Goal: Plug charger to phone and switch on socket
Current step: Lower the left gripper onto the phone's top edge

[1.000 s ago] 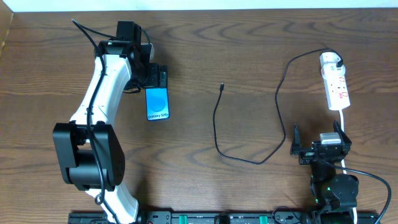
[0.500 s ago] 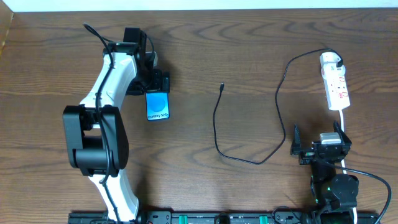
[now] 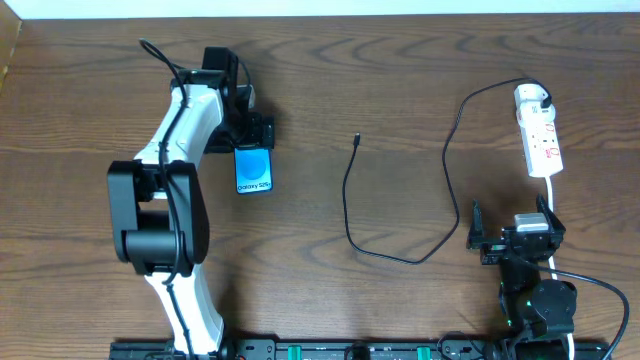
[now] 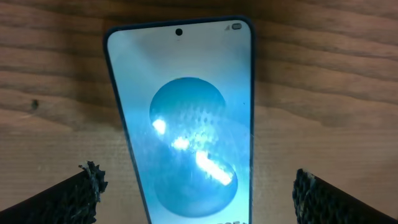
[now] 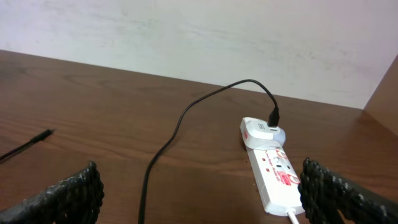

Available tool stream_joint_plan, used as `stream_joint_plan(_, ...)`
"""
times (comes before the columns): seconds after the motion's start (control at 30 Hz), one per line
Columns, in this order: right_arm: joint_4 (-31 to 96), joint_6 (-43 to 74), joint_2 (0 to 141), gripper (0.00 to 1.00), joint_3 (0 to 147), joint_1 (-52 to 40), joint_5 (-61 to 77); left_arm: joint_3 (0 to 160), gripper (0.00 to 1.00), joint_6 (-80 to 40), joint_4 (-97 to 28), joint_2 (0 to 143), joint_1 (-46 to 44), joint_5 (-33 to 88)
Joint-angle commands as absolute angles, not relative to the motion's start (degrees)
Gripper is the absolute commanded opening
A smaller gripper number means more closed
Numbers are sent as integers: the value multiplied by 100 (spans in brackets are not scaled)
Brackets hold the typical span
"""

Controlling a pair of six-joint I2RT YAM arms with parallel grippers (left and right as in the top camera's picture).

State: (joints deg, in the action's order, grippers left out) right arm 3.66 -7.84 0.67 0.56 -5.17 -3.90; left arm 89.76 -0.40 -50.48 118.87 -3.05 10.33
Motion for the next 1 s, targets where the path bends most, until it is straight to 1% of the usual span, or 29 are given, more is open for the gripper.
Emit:
stream_joint_plan(0.0,375,-823,30,99,30,-558,-436,8967,98,-163,-5026,12062,-298,974)
stream_joint_plan(0.97,377,-823,30,99,30,-558,-436,8892,98,-386,-4866,12283,-386,674)
